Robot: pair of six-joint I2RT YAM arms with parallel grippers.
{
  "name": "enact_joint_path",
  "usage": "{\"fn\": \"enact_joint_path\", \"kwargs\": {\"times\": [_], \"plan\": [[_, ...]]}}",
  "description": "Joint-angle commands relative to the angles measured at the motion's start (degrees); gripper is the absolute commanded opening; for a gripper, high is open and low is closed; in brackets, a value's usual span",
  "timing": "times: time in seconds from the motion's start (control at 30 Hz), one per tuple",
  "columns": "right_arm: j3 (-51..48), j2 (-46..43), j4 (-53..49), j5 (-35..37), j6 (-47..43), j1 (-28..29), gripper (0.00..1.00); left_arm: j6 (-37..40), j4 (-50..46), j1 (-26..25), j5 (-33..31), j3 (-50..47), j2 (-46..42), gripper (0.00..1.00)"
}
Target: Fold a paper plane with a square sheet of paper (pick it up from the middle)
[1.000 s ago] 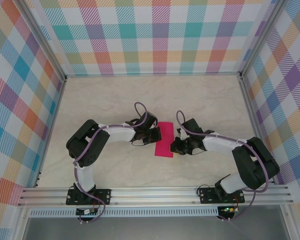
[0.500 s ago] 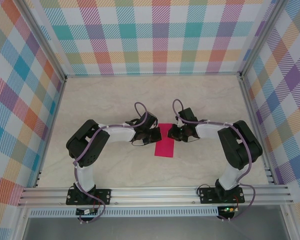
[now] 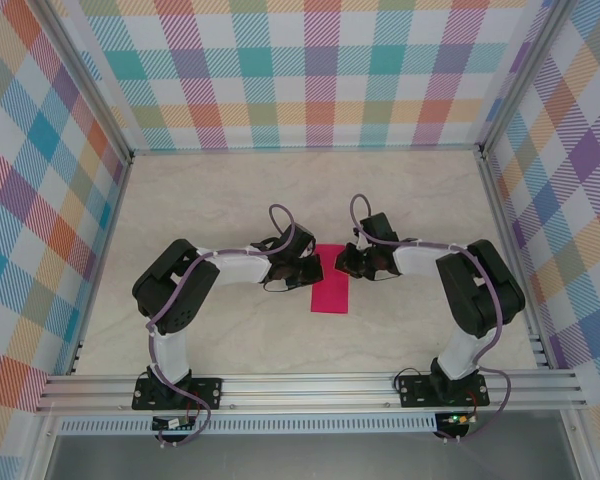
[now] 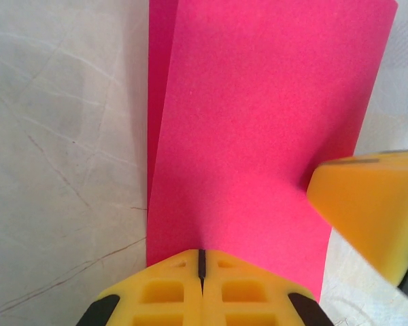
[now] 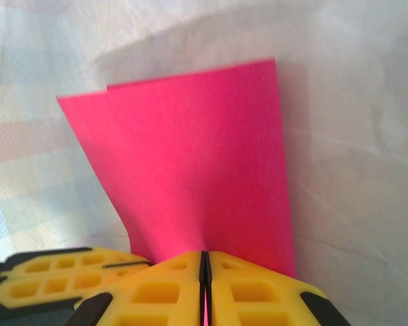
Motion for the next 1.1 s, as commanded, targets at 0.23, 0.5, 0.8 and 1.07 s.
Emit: {"fn": "enact_joint_path", "kwargs": {"times": [0.23, 0.5, 0.8, 1.07], "plan": [[1.02, 4.71, 3.77, 2.82, 1.62, -2.59, 0.11, 0.62, -10.31, -0.34, -5.17, -1.69, 3.2, 0.02], [3.52, 0.57, 2.4, 2.61, 1.38, -2.56, 0.11, 0.71, -10.48, -0.37, -5.26, -1.68, 3.02, 0.02], [4.98, 6.79, 3.29, 5.57, 3.37, -2.83, 0.11, 0.87, -10.91, -0.48, -5.41, -1.71, 2.76, 0.02], [5.49, 6.49, 4.47, 4.97, 4.34, -3.68, 0.11, 0.76, -10.75, -0.56, -5.54, -2.02, 2.67, 0.02]]}}
